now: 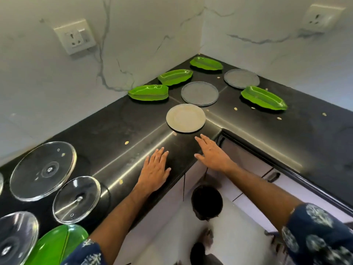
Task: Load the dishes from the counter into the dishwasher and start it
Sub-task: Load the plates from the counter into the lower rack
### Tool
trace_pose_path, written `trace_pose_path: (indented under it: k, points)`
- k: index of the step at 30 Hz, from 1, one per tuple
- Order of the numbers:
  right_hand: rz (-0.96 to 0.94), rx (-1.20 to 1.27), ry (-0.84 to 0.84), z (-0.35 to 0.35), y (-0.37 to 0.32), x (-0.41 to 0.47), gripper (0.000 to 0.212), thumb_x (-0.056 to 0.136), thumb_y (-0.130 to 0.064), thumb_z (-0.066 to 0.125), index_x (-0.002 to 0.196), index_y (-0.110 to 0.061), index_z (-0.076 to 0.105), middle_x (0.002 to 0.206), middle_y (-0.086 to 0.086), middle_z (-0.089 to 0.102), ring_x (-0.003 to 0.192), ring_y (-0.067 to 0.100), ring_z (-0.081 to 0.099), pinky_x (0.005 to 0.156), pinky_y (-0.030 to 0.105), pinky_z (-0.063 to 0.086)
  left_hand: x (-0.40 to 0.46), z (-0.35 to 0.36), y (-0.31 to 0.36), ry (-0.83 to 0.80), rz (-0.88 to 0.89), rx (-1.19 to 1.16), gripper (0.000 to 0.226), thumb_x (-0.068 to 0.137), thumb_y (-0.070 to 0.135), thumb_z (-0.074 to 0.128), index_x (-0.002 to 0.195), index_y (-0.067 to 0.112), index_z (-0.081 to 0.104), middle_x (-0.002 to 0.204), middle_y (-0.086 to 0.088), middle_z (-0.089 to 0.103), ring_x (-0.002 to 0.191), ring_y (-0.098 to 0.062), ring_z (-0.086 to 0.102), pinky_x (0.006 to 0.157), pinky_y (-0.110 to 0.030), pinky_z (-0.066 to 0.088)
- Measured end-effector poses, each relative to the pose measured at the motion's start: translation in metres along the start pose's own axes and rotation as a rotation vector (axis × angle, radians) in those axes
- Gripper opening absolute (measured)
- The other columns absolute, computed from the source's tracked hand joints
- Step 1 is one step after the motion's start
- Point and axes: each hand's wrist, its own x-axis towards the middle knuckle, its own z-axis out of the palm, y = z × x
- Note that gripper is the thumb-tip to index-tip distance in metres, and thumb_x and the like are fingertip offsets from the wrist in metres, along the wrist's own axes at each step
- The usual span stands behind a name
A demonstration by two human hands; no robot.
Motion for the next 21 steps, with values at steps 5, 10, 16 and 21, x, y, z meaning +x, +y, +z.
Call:
trace_pose_path:
  k: [5, 10, 16, 21]
  points:
    - [-0.014, -0.051, -0.086, -0.003, 0.019, 0.074, 0.078, 0.100, -0.041, 0.050, 0.160, -0.018, 0.006, 0.167, 0.001, -0.002, 0.153, 0.022, 0.007, 0.123, 0.050, 0.018, 0.041, 0.018, -0.012, -0.033, -0.029, 0.014, 0.069, 0.102, 0.056, 0.024, 0.160, 0.021, 0.008, 0.169, -0.001, 0.004, 0.155, -0.020, 0.003, 0.125, -0.051, 0.010]
    - [-0.010, -0.184, -0.157, 0.015, 0.047, 0.110, 0.073, 0.101, -0.050, 0.040, 0.159, -0.023, 0.005, 0.167, -0.002, 0.006, 0.152, 0.026, 0.010, 0.121, 0.055, 0.019, 0.060, 0.036, -0.019, 0.027, -0.025, -0.007, 0.067, 0.103, 0.059, 0.017, 0.160, 0.024, 0.014, 0.168, 0.002, 0.009, 0.155, -0.015, -0.001, 0.125, -0.052, 0.007]
    - [0.030, -0.091, 0.242, 0.036, 0.071, 0.070, 0.029, 0.095, -0.050, 0.051, 0.115, -0.029, 0.056, 0.119, -0.003, 0.049, 0.104, 0.022, 0.047, 0.083, 0.040, 0.041, 0.063, 0.042, -0.024, 0.045, -0.008, -0.020, 0.063, 0.104, 0.055, 0.020, 0.159, 0.024, 0.018, 0.168, 0.004, 0.010, 0.155, -0.014, 0.000, 0.124, -0.054, 0.012]
    - [0.357, 0.697, 0.449, 0.059, 0.071, 0.036, 0.030, 0.088, -0.024, 0.072, 0.106, -0.028, 0.049, 0.112, -0.012, 0.034, 0.107, -0.002, 0.046, 0.085, 0.012, 0.041, 0.063, 0.041, -0.024, 0.027, 0.000, -0.026, 0.063, 0.105, 0.053, 0.023, 0.159, 0.023, 0.018, 0.168, 0.004, 0.010, 0.155, -0.015, 0.000, 0.124, -0.055, 0.012]
